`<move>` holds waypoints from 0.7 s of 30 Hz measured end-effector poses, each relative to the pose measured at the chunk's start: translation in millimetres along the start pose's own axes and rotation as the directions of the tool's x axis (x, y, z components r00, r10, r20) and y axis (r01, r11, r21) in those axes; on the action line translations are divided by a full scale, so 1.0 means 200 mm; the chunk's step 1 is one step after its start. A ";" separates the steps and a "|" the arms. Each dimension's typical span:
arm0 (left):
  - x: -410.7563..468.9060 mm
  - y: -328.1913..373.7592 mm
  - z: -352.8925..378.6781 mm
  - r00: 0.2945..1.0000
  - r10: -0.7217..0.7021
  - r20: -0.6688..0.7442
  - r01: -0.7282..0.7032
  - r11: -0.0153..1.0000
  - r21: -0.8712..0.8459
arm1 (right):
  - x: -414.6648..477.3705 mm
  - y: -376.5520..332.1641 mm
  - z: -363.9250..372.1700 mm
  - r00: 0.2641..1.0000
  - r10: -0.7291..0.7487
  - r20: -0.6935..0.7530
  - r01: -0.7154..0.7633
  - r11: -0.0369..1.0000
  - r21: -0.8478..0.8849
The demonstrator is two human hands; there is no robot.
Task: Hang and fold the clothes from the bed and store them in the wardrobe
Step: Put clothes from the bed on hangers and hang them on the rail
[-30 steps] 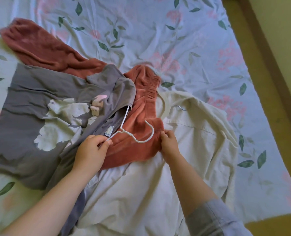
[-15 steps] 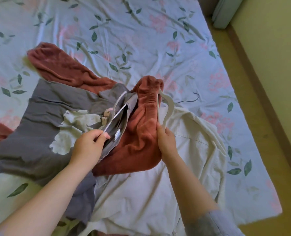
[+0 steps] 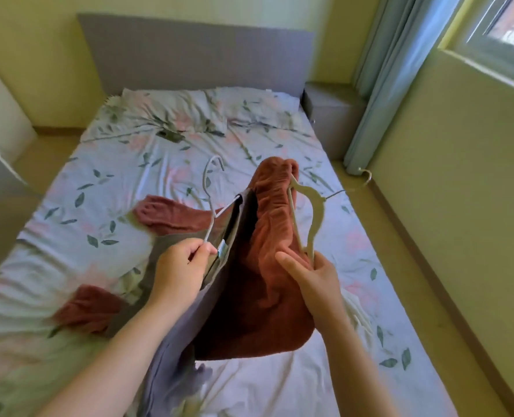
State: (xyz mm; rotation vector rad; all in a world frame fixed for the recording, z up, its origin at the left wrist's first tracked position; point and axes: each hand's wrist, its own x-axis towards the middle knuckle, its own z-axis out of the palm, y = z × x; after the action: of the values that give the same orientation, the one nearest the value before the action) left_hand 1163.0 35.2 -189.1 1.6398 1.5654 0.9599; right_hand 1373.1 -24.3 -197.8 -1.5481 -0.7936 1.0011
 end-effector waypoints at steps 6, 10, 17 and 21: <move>-0.10 0.33 -0.48 0.983 0.116 -0.140 -0.135 0.982 -0.133 | -0.25 -0.53 0.18 0.966 -0.253 0.059 0.255 0.967 -0.027; -0.22 0.42 -0.75 0.959 0.097 -0.266 -0.166 0.953 -0.254 | -0.41 -0.73 0.29 0.914 -0.383 0.138 0.388 0.922 -0.013; -0.56 0.45 -1.09 0.843 0.043 -0.536 -0.242 0.920 -0.307 | -0.66 -0.95 0.43 0.758 -0.566 0.325 0.553 0.821 0.139; -0.80 0.37 -1.27 0.758 0.005 -0.652 -0.222 0.942 -0.251 | -0.83 -0.96 0.57 0.636 -0.630 0.445 0.588 0.770 0.249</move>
State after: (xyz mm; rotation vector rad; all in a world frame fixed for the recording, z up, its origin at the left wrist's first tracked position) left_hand 980.7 -135.0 -6.4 1.2387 1.6154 1.8940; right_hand 1203.6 -84.8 14.2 -0.8080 -1.5137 0.8999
